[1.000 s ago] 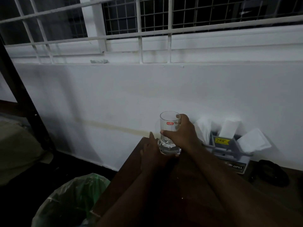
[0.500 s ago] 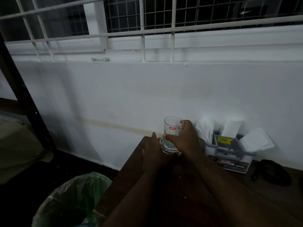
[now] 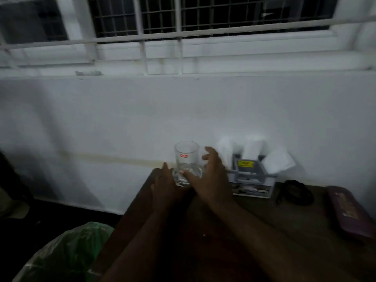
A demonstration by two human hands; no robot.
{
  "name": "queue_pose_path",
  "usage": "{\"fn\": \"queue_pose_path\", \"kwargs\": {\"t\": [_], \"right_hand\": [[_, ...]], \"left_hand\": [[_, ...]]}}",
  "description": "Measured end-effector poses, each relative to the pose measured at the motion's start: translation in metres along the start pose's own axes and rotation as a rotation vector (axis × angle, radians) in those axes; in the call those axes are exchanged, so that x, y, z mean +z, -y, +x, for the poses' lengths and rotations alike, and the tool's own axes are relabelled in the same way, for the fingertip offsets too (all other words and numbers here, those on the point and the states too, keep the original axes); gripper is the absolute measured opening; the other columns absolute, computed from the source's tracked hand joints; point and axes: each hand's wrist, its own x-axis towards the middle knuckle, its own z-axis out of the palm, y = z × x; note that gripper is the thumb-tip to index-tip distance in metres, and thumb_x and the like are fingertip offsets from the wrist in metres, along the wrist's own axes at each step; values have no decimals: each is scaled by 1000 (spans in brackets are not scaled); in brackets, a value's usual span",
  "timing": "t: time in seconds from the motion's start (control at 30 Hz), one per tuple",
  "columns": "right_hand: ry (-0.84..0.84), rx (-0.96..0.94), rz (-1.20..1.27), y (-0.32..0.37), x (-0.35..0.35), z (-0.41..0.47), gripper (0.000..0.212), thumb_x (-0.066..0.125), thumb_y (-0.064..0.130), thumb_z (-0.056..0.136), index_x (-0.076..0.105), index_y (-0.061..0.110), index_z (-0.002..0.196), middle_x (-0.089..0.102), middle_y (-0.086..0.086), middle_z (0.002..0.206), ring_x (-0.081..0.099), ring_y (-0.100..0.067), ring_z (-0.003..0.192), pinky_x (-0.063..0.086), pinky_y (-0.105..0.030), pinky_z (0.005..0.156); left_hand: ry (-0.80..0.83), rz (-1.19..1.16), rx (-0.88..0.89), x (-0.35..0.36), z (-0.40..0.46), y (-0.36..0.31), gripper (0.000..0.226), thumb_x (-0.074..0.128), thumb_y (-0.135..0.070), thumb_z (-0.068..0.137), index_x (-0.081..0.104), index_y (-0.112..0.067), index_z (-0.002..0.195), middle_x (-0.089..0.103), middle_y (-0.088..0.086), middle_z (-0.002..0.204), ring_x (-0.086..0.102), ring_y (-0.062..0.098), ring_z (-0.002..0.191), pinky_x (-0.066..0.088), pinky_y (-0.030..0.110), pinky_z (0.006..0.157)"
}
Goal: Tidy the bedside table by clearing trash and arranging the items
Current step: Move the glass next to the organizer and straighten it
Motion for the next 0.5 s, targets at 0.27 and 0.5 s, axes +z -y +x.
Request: {"fn": "queue_pose_path", "kwargs": {"t": [0.27,0.5], "right_hand": [[-339,18,-311,-75,-97,-54,60,74,37,74,48,14,122,51,-6,120,52,-22,110,51,-36,86],[-151,349,-263,-92,-101,-45,98,75,45,71,24,14,149,41,-8,147,37,-31,134,37,-46,107]], "left_hand": [[-191,-68,58,-17,-11,-17,99,82,-58,58,47,-3,133,57,17,129,54,35,118,43,43,97],[33,-613,109,33,-68,-79,61,74,-10,81,42,-16,132,53,-1,126,50,16,119,41,23,93]]}}
